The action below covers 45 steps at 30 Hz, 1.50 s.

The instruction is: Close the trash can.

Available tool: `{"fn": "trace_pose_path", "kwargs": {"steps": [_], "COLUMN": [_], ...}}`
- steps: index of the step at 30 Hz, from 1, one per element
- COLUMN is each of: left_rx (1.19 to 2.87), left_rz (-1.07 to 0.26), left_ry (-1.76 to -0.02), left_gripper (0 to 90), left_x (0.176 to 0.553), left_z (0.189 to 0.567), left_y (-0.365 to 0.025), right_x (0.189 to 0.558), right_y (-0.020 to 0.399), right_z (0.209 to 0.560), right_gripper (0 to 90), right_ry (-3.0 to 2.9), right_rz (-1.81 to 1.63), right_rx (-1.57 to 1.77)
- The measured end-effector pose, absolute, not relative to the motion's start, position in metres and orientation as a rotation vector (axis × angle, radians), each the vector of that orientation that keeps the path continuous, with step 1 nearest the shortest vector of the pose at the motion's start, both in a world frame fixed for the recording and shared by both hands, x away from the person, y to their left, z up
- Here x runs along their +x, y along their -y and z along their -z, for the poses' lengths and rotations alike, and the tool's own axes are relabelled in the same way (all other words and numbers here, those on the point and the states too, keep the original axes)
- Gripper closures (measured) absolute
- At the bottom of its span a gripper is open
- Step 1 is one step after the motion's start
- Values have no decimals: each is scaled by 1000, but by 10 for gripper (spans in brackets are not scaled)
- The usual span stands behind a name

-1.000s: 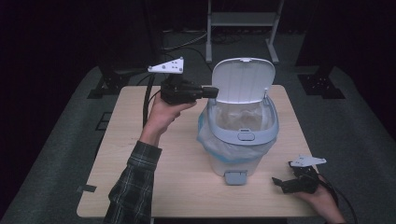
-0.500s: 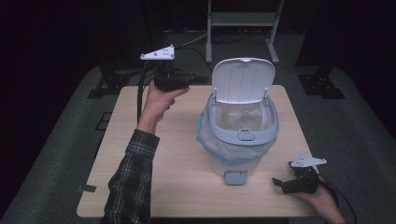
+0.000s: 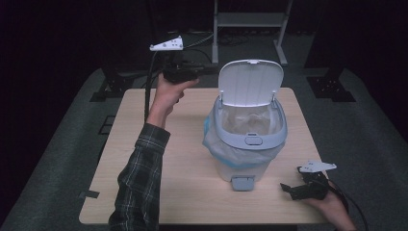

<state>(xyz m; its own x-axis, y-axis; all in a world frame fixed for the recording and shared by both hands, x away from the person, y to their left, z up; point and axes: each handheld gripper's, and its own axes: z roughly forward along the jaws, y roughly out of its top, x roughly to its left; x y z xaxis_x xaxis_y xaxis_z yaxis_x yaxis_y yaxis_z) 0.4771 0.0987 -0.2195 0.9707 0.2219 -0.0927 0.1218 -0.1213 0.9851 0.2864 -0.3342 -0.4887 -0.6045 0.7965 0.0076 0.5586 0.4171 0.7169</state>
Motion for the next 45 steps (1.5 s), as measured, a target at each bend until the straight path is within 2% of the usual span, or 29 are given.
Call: {"fn": "trace_pose_path", "kwargs": {"steps": [16,45], "left_rx": [1677,1758], "left_rz": [-17,25], "left_ry": [-216,-119], "left_gripper": [900,900], "left_x": [475,427], "left_z": [221,242], "left_y": [-92,-95], "right_x": [286,286], "right_y": [334,334], "right_z": [489,489], "right_gripper": [19,19], "right_ry": [-2343,-2342], "right_rz": [-995,-995], "right_rx": [1168,1167]}}
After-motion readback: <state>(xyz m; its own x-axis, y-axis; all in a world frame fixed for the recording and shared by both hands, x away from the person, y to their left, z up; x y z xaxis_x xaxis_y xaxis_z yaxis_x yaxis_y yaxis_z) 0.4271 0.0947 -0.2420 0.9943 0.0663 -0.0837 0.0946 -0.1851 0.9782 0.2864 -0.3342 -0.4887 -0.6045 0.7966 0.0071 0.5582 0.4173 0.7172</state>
